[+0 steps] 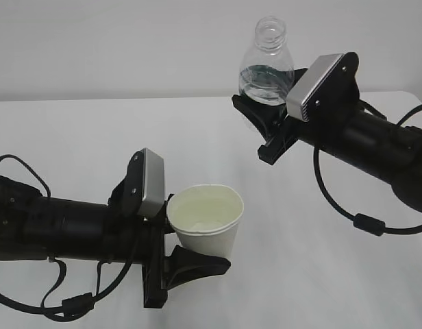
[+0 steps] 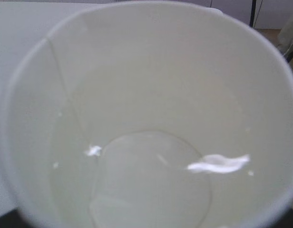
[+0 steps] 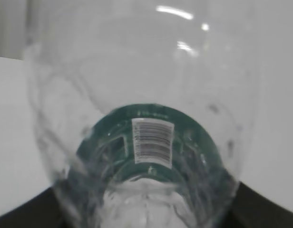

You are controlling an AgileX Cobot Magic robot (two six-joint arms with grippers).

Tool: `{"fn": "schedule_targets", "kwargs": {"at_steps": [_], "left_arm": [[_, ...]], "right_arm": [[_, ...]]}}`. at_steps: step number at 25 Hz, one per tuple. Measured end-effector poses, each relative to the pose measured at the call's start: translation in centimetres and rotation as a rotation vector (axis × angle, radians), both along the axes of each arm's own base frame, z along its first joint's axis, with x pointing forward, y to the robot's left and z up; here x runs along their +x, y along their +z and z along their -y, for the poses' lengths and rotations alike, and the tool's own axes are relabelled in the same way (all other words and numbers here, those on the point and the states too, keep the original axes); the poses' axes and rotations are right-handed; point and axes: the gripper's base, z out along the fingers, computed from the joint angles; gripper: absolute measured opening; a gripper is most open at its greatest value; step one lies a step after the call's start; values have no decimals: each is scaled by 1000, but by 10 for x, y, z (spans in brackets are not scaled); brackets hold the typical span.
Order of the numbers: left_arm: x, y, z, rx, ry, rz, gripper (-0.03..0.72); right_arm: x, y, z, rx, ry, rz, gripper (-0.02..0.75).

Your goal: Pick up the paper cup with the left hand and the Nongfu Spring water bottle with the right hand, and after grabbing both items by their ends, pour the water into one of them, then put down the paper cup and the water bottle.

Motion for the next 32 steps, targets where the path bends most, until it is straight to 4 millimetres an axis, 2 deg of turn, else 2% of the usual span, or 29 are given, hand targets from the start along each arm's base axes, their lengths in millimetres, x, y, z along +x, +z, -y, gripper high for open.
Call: {"fn": "schedule_targets", "kwargs": {"at_steps": [22,32], "left_arm": [[0,0,0,0,0,0,435],[0,0,0,0,0,0,435]], "right_arm": [[11,1,14,118,-184,-82,410],[15,-2,22,106,-288,-95,410]]}}
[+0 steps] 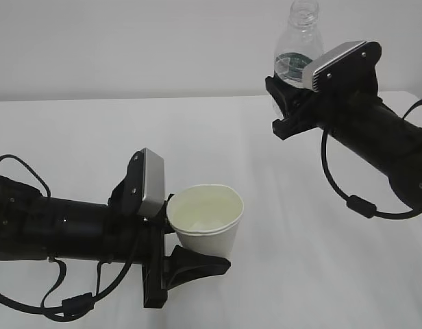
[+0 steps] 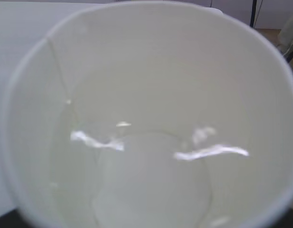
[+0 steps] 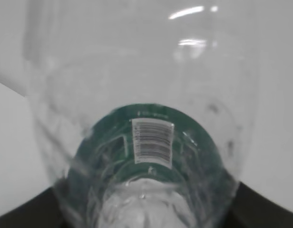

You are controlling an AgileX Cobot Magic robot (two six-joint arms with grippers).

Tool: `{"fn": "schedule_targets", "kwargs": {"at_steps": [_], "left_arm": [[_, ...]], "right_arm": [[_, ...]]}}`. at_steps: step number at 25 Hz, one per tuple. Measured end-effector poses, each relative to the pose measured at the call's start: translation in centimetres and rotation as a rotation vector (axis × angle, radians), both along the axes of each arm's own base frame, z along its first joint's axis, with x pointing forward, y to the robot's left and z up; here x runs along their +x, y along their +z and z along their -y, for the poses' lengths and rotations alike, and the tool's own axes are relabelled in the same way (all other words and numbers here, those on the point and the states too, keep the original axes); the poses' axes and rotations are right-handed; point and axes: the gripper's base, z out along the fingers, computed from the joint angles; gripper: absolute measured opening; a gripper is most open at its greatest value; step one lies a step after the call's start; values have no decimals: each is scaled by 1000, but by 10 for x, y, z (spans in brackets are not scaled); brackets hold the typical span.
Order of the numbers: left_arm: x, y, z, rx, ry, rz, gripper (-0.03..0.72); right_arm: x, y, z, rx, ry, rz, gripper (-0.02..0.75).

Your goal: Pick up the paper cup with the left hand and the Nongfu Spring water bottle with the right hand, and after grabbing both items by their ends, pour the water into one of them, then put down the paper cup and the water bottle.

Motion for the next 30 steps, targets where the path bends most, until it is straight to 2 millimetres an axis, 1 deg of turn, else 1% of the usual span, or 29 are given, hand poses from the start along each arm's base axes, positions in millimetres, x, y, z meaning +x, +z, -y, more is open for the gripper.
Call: {"fn": "schedule_targets", "kwargs": {"at_steps": [9,21,30], "left_arm": [[0,0,0,0,0,0,435],[0,0,0,0,0,0,435],[0,0,0,0,0,0,435]], "right_arm": [[3,1,8,43,-89,-11,410],[7,1,19,45,-226,-9,410],[9,0,27,40,-291,-13,410]]}}
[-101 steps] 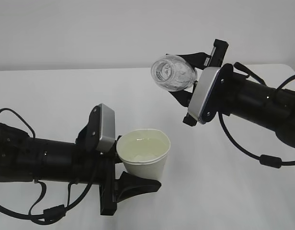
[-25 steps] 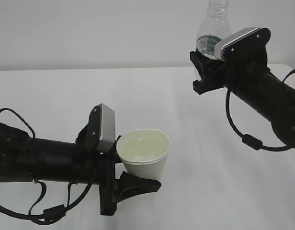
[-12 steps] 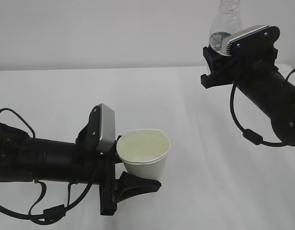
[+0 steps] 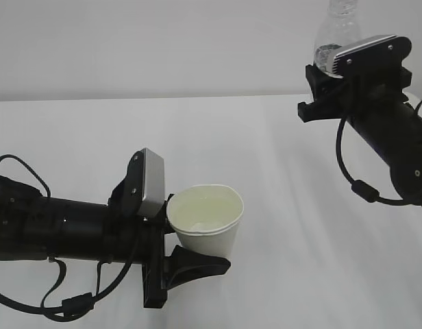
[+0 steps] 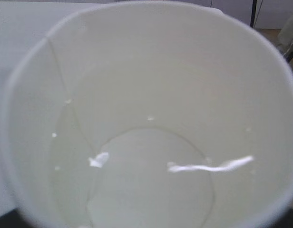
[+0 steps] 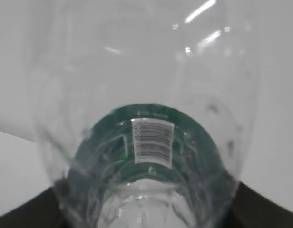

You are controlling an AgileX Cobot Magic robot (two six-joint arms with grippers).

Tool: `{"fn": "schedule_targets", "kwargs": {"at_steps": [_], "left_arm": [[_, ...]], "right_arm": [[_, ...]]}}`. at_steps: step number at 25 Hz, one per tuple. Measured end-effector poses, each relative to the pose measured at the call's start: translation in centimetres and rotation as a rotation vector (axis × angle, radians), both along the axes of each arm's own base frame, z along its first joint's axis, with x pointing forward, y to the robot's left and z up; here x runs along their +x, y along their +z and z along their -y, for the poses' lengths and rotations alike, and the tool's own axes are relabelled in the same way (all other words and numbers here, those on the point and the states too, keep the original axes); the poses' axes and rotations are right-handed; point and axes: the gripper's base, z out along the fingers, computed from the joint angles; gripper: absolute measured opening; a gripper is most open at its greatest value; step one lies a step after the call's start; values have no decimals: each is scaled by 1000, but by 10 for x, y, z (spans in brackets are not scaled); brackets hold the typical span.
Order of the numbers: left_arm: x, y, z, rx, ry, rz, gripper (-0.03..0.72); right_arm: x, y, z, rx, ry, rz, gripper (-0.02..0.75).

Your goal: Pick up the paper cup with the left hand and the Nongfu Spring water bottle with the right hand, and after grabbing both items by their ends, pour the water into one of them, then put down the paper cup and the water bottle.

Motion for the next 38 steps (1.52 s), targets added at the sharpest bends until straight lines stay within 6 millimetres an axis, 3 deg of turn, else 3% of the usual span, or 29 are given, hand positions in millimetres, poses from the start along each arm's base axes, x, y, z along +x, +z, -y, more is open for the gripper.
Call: {"fn": "schedule_targets", "kwargs": {"at_steps": [12,26,38], "left_arm": [[0,0,0,0,0,0,435],[0,0,0,0,0,0,435],[0,0,0,-1,2,0,435]], "right_arm": [[4,-5,19,-10,-53,-52,410],[9,-8,64,62,-154,-90,410],[14,-55,58,77,-89,-195,410]]}}
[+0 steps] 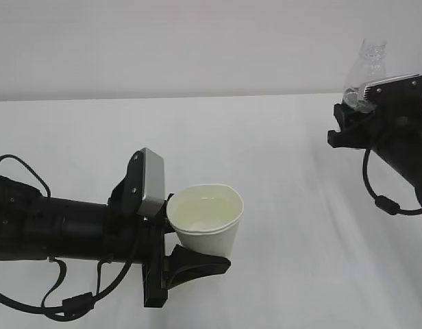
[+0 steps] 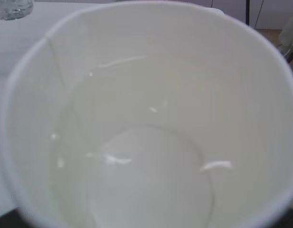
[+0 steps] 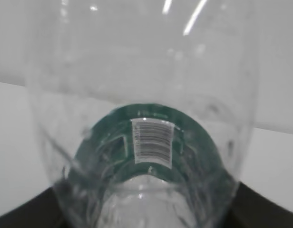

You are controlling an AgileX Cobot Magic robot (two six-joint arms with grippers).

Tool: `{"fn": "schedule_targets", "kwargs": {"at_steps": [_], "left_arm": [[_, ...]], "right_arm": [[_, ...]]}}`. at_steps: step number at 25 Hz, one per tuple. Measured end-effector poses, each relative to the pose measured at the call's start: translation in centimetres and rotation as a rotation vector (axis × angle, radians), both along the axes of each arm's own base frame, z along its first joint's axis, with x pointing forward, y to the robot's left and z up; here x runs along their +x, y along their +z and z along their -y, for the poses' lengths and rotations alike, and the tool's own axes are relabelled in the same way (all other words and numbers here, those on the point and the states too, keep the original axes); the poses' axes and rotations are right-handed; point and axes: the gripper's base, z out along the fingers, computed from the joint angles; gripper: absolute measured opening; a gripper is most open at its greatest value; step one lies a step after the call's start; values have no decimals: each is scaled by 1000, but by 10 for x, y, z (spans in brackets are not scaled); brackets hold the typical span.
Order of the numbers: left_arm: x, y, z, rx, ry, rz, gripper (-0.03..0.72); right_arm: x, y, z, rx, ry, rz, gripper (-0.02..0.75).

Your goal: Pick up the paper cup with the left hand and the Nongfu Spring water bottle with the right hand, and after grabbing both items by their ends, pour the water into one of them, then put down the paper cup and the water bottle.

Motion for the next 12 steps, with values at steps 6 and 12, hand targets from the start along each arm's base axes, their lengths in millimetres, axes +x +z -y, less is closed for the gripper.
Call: {"fn": "schedule_targets", "kwargs": {"at_steps": [6,12], "left_arm": [[1,1,0,-17,15,-3,435],[3,8,2,-101,39,-7,435]], "right_arm": [[0,-5,-1,9,5,5,409],[1,-5,-1,14,11,12,409]]}}
